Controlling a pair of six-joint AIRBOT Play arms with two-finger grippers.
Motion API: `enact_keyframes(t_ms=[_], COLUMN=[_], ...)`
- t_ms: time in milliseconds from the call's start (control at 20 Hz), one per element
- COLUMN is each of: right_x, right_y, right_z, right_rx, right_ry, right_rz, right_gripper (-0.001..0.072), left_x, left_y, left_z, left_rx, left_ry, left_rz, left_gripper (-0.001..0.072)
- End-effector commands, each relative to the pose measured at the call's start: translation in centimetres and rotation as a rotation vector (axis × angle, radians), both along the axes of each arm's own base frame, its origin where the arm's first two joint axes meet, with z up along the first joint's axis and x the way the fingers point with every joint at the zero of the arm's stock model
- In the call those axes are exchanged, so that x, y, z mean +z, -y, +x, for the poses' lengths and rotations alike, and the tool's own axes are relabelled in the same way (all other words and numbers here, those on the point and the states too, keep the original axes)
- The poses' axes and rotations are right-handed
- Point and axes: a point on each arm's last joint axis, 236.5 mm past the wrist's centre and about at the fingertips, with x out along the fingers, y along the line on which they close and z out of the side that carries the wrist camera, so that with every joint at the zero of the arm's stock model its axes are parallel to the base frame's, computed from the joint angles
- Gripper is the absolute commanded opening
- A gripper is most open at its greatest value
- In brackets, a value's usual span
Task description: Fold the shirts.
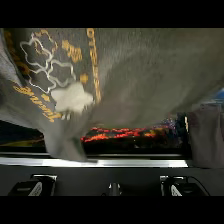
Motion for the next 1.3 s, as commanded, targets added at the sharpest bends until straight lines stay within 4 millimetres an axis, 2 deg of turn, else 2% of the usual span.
enact_keyframes(t_ms=[0, 100, 250, 350, 400, 500, 650, 700, 750, 800, 850, 900, 950, 1000, 1100, 1200, 1250], right_x=[-11.5, -19.6, -30.2, -35.4, -37.8, -41.8, -46.3, -47.5, -48.1, -47.8, -46.9, -45.4, -44.1, -43.3, -43.6, -45.0, -45.8], right_y=[0.2, 0.0, -0.7, -1.3, -2.0, -4.2, -8.1, -8.8, -9.3, -9.0, -8.3, -6.9, -4.9, -2.5, 1.8, 4.0, 4.2], right_z=[2.9, 7.3, 16.8, 22.5, 24.5, 26.4, 26.9, 27.2, 27.1, 27.1, 26.9, 26.5, 25.6, 24.0, 19.4, 15.1, 13.6], right_rx=[-0.018, 0.002, -0.009, -0.053, -0.065, -0.067, -0.016, -0.01, 0.0, 0.011, 0.048, 0.097, 0.115, 0.111, 0.068, 0.071, 0.07], right_ry=[-0.484, -0.735, -0.829, -0.801, -0.8, -0.838, -0.939, -0.952, -0.971, -0.971, -0.969, -0.971, -0.985, -1.021, -1.18, -1.335, -1.398], right_rz=[-0.009, -0.046, -0.003, 0.087, 0.15, 0.303, 0.493, 0.529, 0.555, 0.561, 0.542, 0.495, 0.463, 0.454, 0.49, 0.515, 0.539], right_gripper=[0.002, 0.002, 0.002, 0.0023, 0.0023, 0.0023, 0.0023, 0.0023, 0.003, 0.0161, 0.0442, 0.0603, 0.0608, 0.0604, 0.0523, 0.0518, 0.0489], left_x=[-8.5, -16.0, -28.6, -35.7, -38.8, -44.3, -51.2, -52.7, -53.2, -53.2, -52.7, -52.0, -51.6, -51.6, -53.0, -55.6, -57.1], left_y=[-1.1, -1.5, -2.3, -2.8, -2.8, -2.1, 0.1, 1.3, 2.3, 2.6, 2.1, 1.0, -0.4, -2.0, -4.5, -4.6, -4.1], left_z=[6.3, 11.4, 18.2, 21.9, 23.3, 25.2, 25.8, 25.8, 25.8, 26.0, 26.0, 25.4, 24.3, 22.3, 17.6, 13.1, 11.5], left_rx=[0.026, 0.013, 0.01, 0.021, 0.018, -0.009, -0.067, -0.096, -0.122, -0.133, -0.132, -0.138, -0.156, -0.179, -0.186, -0.234, -0.235], left_ry=[-0.318, -0.523, -0.776, -0.869, -0.918, -1.016, -1.163, -1.2, -1.219, -1.218, -1.218, -1.248, -1.294, -1.365, -1.541, -1.685, -1.728], left_rz=[0.033, 0.052, 0.026, 0.005, -0.011, -0.072, -0.19, -0.253, -0.314, -0.354, -0.364, -0.362, -0.326, -0.278, -0.265, -0.295, -0.318], left_gripper=[0.0019, 0.002, 0.002, 0.002, 0.002, 0.0021, 0.0021, 0.0021, 0.0022, 0.0049, 0.0229, 0.0574, 0.0661, 0.065, 0.053, 0.0529, 0.0529])
